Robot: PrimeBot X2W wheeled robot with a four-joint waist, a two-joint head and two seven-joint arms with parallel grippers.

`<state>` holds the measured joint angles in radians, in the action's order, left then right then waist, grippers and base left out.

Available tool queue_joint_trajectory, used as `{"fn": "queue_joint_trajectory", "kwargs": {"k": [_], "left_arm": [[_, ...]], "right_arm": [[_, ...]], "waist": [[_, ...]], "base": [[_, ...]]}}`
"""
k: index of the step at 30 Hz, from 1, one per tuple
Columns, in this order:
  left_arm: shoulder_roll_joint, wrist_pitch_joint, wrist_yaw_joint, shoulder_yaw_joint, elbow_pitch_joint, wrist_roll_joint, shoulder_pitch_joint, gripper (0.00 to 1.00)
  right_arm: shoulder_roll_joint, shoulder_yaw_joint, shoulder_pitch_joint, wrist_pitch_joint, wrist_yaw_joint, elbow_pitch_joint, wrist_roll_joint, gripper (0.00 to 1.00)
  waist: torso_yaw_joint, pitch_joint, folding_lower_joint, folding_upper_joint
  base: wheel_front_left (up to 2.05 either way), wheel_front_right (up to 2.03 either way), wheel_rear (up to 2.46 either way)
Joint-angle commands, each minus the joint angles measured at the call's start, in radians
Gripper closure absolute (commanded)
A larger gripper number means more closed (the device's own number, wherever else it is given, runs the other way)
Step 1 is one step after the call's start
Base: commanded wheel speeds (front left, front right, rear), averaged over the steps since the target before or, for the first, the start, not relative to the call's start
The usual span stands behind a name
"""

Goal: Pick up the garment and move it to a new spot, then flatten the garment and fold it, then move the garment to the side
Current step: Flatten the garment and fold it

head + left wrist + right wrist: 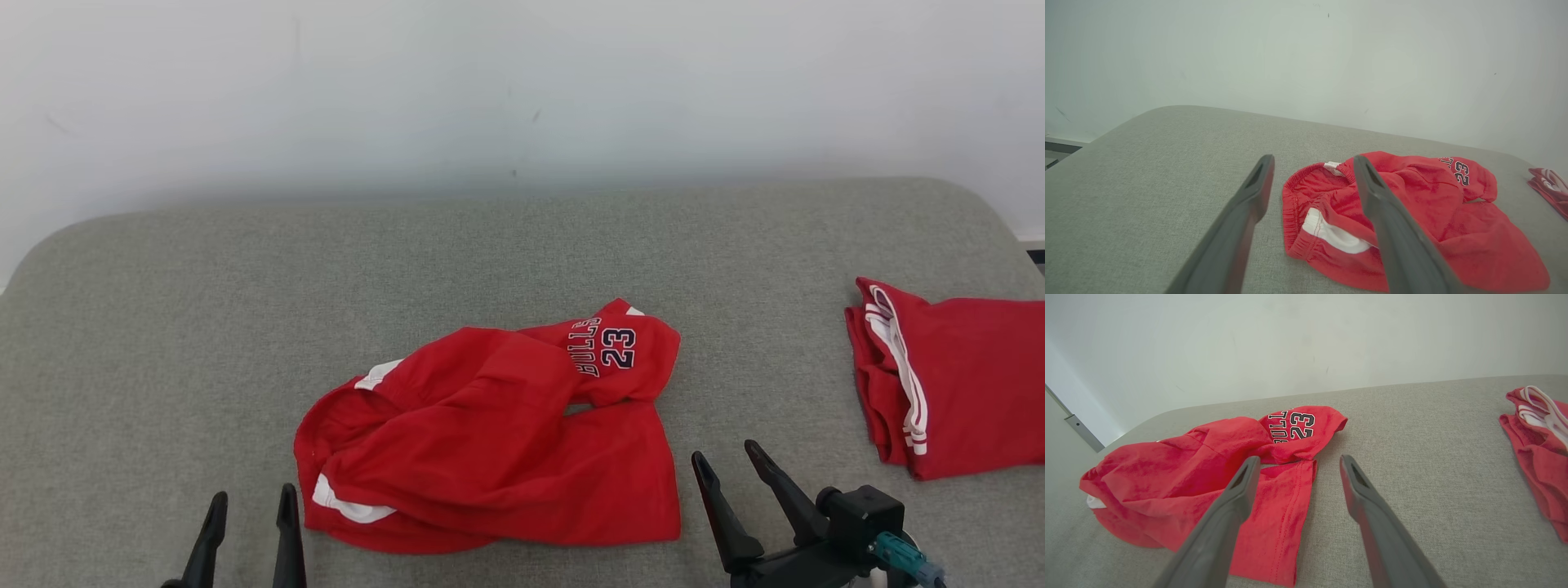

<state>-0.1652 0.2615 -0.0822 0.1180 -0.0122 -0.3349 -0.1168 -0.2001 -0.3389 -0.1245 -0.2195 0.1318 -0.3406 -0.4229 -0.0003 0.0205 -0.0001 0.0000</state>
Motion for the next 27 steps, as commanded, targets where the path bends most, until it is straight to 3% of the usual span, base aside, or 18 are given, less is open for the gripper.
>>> {"fn": "queue_joint_trajectory", "kwargs": {"k": [1, 9, 13, 17, 27], "left_arm": [[0.005, 0.004, 0.005, -0.009, 0.001, 0.014, -0.012, 0.0], [0.045, 0.003, 0.063, -0.073, 0.029, 0.054, 0.002, 0.0], [0.057, 0.003, 0.096, -0.091, 0.056, 0.076, 0.047, 0.0], [0.07, 0.003, 0.116, -0.092, 0.074, 0.088, 0.084, 0.0], [0.095, 0.003, 0.143, -0.112, 0.082, 0.111, 0.092, 0.0]], "right_arm": [[-0.004, 0.002, 0.007, 0.001, -0.003, -0.002, -0.006, 0.0], [0.006, 0.021, -0.046, 0.076, -0.003, -0.046, -0.029, 0.0], [0.031, 0.026, -0.128, 0.253, -0.003, -0.135, -0.093, 0.0], [0.049, 0.029, -0.193, 0.361, -0.003, -0.195, -0.125, 0.0], [0.063, 0.014, -0.252, 0.406, -0.003, -0.237, -0.141, 0.0]], "waist": [[0.002, 0.001, 0.0001, 0.0], [0.019, 0.021, 0.0001, 0.0], [0.037, 0.042, 0.0001, 0.0], [0.06, 0.06, 0.0001, 0.0], [0.093, 0.08, 0.0001, 0.0]], "base": [[0.0, 0.0, 0.0], [0.0, 0.0, 0.0], [0.0, 0.0, 0.0], [0.0, 0.0, 0.0], [0.0, 0.0, 0.0]]}}
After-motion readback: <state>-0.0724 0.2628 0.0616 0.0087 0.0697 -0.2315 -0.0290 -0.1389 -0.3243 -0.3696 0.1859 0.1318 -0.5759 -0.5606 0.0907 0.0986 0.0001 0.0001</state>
